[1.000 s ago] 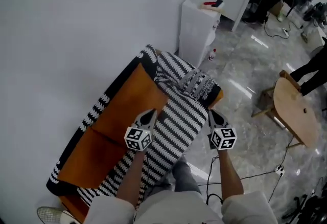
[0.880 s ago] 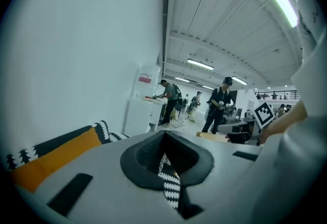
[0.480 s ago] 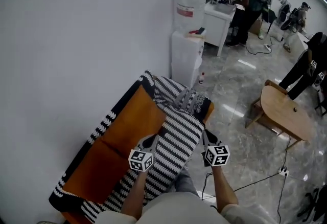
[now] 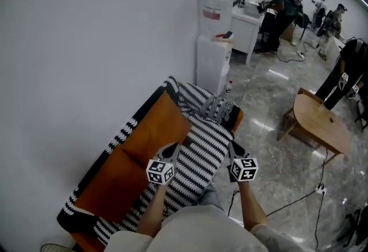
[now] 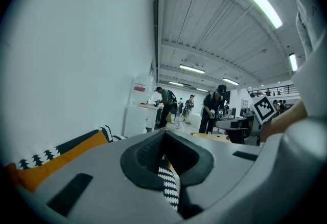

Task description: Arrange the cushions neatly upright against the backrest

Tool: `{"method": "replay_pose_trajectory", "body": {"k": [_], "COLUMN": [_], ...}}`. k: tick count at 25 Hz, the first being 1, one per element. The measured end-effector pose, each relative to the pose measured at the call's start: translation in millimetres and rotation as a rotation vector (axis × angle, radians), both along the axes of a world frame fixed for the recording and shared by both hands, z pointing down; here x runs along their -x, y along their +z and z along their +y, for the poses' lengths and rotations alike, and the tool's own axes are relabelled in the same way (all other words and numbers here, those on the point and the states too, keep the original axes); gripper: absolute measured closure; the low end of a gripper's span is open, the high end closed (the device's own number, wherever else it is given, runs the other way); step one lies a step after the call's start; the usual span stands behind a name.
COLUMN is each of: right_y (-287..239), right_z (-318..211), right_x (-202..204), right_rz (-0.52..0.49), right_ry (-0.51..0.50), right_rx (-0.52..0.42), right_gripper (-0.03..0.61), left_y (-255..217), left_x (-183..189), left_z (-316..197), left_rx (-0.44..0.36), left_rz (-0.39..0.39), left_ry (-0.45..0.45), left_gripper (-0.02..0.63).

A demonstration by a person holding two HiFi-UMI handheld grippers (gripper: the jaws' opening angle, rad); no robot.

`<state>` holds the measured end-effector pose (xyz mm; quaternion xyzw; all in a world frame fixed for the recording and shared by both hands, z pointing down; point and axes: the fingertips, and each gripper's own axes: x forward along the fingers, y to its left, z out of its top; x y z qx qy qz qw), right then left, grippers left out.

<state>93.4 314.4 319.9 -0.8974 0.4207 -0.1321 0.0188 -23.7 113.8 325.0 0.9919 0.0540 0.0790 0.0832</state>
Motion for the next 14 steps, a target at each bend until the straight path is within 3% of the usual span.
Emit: {"method": "replay_pose_trajectory", "body": {"k": [14], "right_y": [-13.6], "right_z": [-17.8], "right_x": [8.8], "right_rz": [0.035], "right_ry": [-0.024], "right_rx": [0.011], "right_gripper": [0.552], "left_y": [-3.9], "left_x": [4.9], "left_z": [-6.2], "left_rx": [0.0], "left_rz": [0.003], "left_ry": [0.017], "left_gripper": [0.584]}}
